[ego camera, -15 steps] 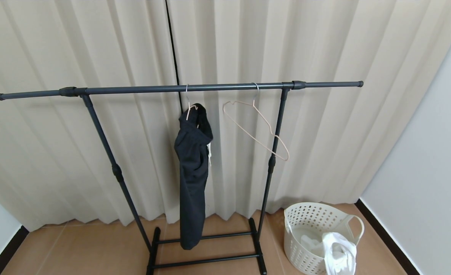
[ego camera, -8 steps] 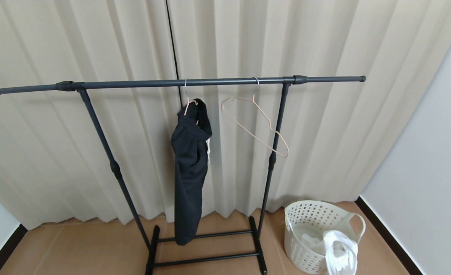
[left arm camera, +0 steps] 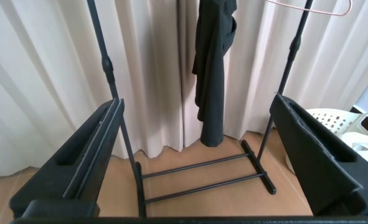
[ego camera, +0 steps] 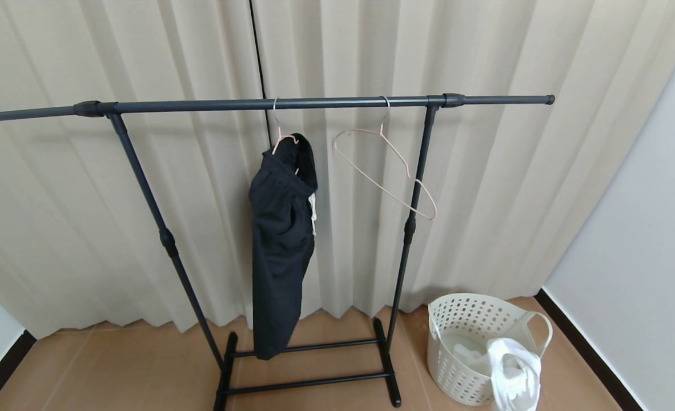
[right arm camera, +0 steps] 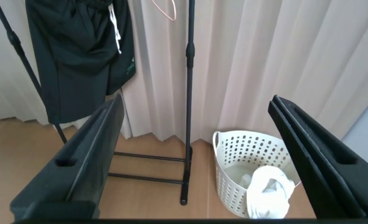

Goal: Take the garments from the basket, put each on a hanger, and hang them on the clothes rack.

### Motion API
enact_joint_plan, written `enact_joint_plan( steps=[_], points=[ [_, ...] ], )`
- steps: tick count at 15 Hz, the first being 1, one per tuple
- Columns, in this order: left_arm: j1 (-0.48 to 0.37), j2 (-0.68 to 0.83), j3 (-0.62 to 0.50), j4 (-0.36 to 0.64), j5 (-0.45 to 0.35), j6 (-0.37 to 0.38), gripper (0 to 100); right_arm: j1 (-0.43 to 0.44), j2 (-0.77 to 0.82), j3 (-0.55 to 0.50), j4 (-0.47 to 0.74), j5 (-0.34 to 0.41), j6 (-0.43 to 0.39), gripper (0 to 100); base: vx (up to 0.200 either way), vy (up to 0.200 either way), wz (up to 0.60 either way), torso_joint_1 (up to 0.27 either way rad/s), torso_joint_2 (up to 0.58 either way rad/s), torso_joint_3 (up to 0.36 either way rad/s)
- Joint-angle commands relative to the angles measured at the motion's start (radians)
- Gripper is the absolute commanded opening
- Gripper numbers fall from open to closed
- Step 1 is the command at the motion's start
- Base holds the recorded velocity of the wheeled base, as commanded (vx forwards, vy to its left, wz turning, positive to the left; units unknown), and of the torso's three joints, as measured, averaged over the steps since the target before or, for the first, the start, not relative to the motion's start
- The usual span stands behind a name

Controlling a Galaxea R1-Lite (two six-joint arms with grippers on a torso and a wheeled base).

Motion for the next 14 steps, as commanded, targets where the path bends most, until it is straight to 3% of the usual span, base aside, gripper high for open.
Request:
enact_joint_plan(
  steps=[1,14],
  points=[
    [0.000,0.001,0.000,-0.001,0.000,0.000,100,0.000,0.000,0.000,-0.001,0.000,0.001,100,0.000,0.000,0.00,-0.159,0.38,0.222],
    [0.000,0.001,0.000,-0.001,0.012,-0.002,100,0.000,0.000,0.000,-0.001,0.000,0.002,100,0.000,0.000,0.00,-0.181,0.50,0.320]
  ],
)
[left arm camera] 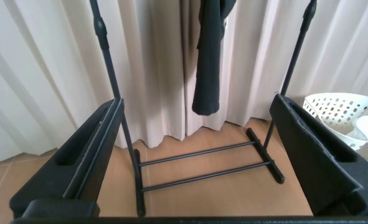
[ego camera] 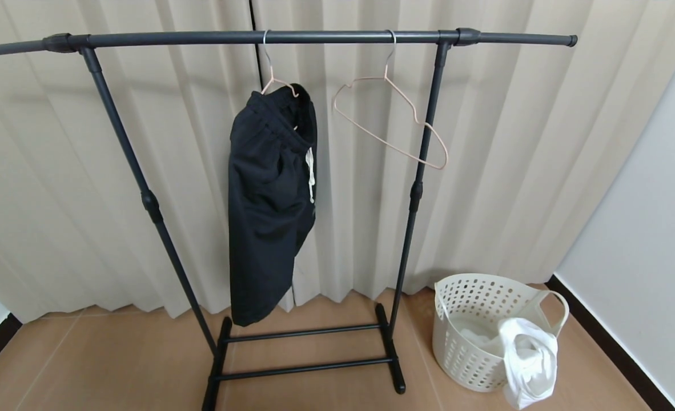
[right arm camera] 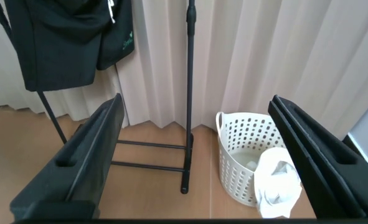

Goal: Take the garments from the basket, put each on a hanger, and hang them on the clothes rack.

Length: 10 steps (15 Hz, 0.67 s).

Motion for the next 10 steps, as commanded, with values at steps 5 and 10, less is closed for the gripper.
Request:
enact_joint_plan(
  steps=[5,10],
  points=[
    [0.000,0.001,0.000,0.000,-0.002,0.001,100,0.001,0.000,0.000,0.000,0.001,0.000,100,0.000,0.000,0.00,-0.128,0.49,0.360],
    [0.002,0.001,0.000,0.000,0.005,-0.006,100,0.001,0.000,0.000,-0.002,-0.001,0.002,100,0.000,0.000,0.00,-0.078,0.46,0.377]
  ],
)
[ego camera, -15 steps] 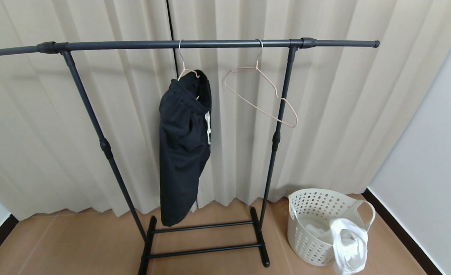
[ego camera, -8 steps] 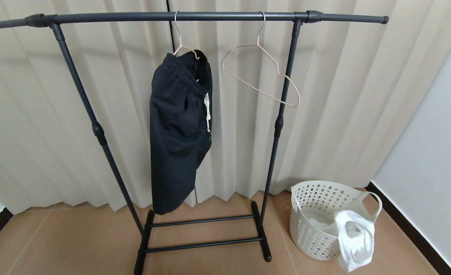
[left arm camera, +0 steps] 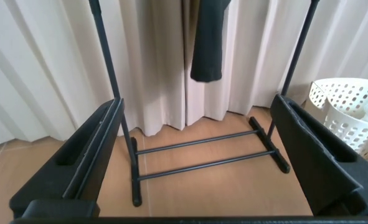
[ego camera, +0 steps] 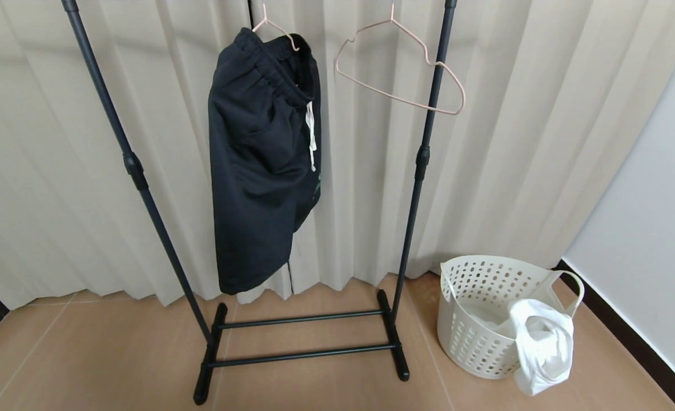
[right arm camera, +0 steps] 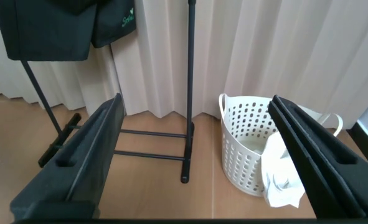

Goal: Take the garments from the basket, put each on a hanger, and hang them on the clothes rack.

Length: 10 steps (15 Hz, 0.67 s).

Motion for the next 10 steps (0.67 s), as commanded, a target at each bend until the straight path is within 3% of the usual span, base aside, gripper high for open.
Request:
enact_joint_plan(
  steps=[1,4,9,10],
  points=[
    [0.000,0.001,0.000,-0.001,0.001,0.001,100,0.000,0.000,0.000,0.000,0.001,0.000,100,0.200,0.000,0.00,-0.036,0.45,0.403],
    [0.000,0.001,0.000,0.001,0.005,0.006,100,0.000,0.000,0.000,0.000,-0.001,0.003,100,0.200,0.000,0.00,-0.023,0.19,0.181],
    [0.000,0.001,0.000,-0.002,0.036,-0.020,100,0.000,0.000,0.000,0.000,-0.002,0.011,100,0.200,0.000,0.00,0.005,0.03,0.023],
    [0.000,0.001,0.000,-0.002,0.036,-0.020,100,0.000,0.000,0.000,0.000,-0.002,0.011,100,0.000,0.000,0.00,0.000,0.00,0.000]
  ],
)
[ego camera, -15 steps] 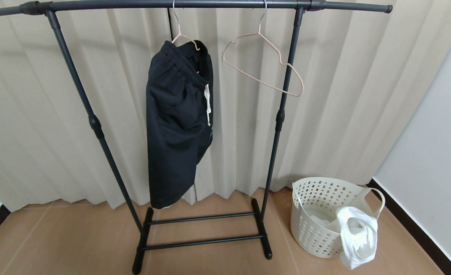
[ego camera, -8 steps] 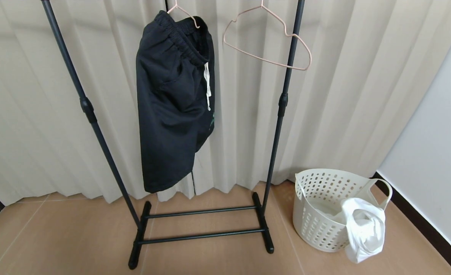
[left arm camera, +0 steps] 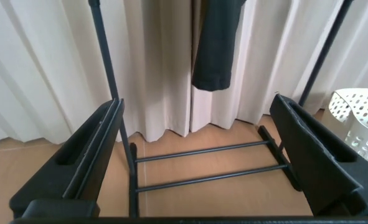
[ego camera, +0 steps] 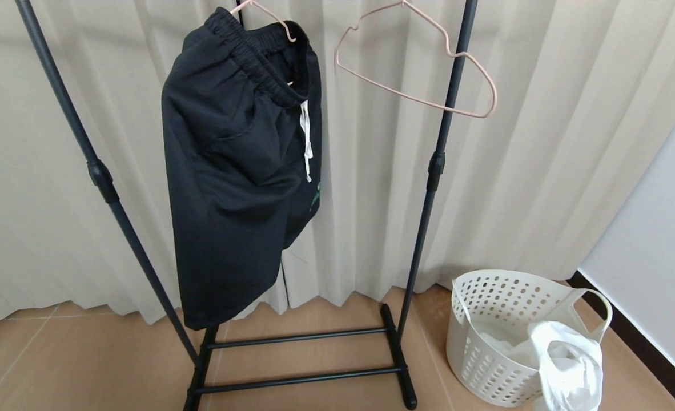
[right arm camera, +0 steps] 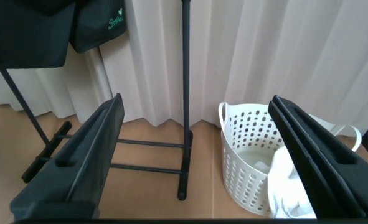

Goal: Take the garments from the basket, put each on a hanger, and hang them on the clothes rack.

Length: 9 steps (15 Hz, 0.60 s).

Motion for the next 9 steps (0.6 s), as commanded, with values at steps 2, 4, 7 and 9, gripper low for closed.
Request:
enact_joint_plan(
  steps=[2,4,7,9],
  points=[
    [0.000,0.001,0.000,0.000,-0.002,0.003,100,0.001,0.000,0.000,0.000,0.001,-0.004,100,0.000,0.000,0.00,0.000,0.00,0.000],
    [0.000,0.001,0.000,0.000,-0.002,0.001,100,0.001,0.000,0.000,-0.001,0.001,-0.001,100,0.000,0.000,0.00,0.000,0.00,0.000],
    [0.000,0.001,0.000,0.000,-0.004,0.003,100,0.001,0.000,0.000,-0.001,0.001,-0.001,100,0.000,0.000,-0.40,-0.003,0.00,0.000],
    [0.000,0.001,0.000,0.000,-0.004,0.003,100,0.001,0.000,0.000,-0.001,0.001,-0.001,100,0.000,0.000,-0.60,-0.002,0.00,0.002]
  ],
)
